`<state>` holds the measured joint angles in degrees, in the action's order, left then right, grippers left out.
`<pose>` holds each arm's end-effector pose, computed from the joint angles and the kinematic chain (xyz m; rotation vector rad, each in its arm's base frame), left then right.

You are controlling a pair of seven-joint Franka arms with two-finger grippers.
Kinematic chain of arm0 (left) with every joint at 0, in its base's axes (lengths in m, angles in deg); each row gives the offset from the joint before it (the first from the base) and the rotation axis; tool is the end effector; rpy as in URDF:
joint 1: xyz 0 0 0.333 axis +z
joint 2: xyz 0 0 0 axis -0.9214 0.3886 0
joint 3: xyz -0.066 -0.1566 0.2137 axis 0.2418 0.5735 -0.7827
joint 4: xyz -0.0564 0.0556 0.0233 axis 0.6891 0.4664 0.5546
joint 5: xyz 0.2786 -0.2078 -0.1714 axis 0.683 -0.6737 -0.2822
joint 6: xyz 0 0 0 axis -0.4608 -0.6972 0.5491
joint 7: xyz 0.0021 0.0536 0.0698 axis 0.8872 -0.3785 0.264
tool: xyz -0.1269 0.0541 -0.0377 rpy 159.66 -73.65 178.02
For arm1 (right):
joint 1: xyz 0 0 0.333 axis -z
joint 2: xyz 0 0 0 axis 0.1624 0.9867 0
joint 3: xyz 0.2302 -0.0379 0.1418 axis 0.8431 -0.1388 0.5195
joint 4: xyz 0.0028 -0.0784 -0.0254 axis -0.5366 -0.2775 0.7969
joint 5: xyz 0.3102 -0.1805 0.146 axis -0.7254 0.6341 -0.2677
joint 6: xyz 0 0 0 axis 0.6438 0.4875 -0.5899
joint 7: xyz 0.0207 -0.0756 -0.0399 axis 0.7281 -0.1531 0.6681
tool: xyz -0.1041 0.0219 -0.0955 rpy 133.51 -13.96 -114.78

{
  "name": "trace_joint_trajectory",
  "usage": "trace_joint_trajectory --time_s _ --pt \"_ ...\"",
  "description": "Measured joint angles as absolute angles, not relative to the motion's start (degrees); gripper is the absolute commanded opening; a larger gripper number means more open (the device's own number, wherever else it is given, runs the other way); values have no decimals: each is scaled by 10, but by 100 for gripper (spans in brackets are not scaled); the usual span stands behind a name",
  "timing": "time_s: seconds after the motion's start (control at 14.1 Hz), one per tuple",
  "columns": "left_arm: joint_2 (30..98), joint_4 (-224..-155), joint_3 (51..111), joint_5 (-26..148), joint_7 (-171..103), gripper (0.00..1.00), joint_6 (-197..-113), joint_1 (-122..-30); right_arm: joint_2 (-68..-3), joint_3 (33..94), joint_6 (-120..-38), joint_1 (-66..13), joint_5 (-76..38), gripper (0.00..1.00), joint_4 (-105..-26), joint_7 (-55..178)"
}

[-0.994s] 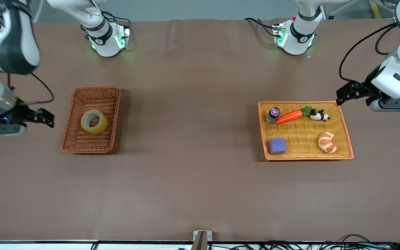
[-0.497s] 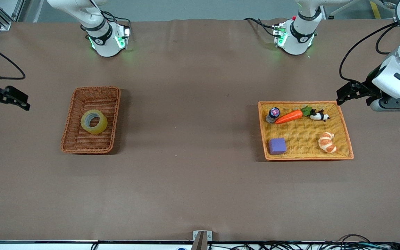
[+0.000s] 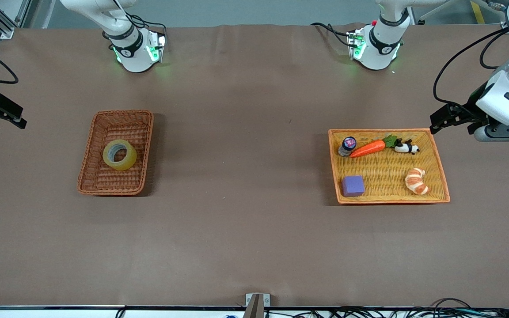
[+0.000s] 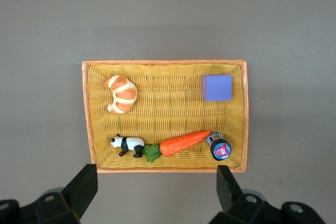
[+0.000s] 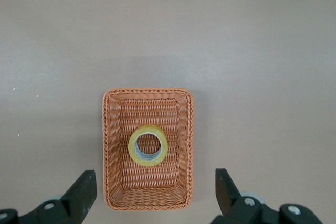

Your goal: Move tape to another basket

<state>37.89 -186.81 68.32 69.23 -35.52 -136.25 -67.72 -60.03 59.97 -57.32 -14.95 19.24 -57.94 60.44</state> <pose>0.5546 -0.0596 0.5077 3.1218 -0.0206 0.0484 0.5512 -0.0351 0.5567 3.1178 0.0197 0.1114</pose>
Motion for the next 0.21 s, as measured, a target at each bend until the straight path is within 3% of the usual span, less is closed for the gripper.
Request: trace_joint_trajectory --time_s 0.21 --pt "379 -1863 683 692 -355 100 -1362 -677 -600 616 -573 -146 192 100 -582 603"
